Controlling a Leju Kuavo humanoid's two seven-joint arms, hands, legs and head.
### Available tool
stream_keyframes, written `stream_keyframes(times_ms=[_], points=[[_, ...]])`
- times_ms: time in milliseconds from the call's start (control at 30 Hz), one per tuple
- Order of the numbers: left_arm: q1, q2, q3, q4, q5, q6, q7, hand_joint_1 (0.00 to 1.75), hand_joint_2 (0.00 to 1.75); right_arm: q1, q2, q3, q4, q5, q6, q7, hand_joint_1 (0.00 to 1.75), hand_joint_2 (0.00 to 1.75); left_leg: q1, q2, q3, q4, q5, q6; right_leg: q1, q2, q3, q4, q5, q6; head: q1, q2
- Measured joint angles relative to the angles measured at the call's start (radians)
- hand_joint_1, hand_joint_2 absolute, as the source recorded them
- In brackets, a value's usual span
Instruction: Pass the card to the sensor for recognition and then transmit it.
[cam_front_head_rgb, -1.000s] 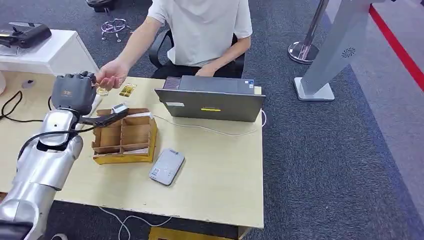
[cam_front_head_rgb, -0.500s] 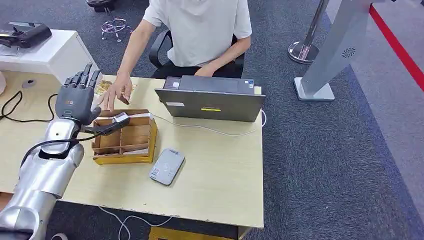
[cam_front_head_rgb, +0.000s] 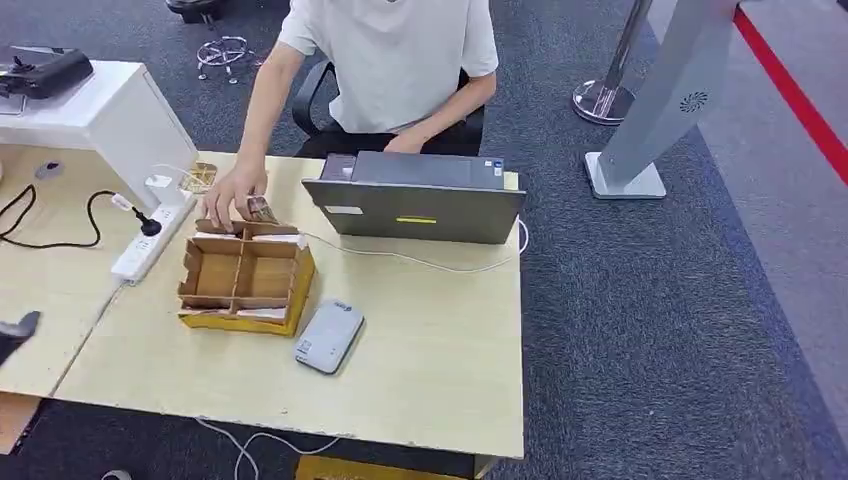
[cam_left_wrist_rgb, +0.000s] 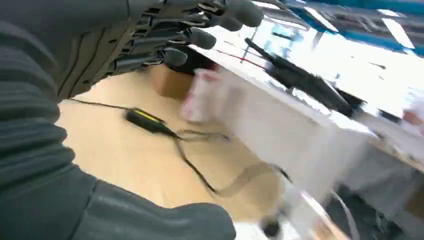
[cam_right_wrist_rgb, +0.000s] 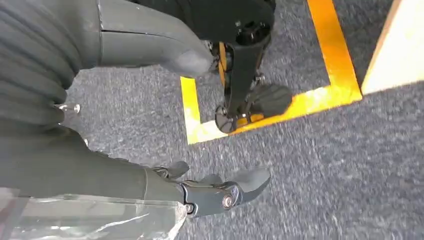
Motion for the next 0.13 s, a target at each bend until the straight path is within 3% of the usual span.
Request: stream_keyframes(times_ms=[67,133], points=[[0.002,0.010,0.206,0.082,-0.036,-0.066,-0.068,0.00,1.75,0.000,0.000,-0.008,0.000,0.001,-0.001,0.002,0.00,1.75,0.000,-0.001,0.000,0.000,0.000,0.000,0.000,-0.002,0.000,0.000,-0.001,-0.001,-0.003,0.000],[-0.001,0.006,0.317,0.114,-0.066,-0.084,-0.074,0.00,1.75,-0.002,0.000,-0.011,0.000,0.004,-0.001,0.002,0.00,1.75,0.000,-0.006,0.000,0.000,0.000,0.000,0.000,-0.007,0.002,0.000,-0.001,-0.001,-0.003,0.000]])
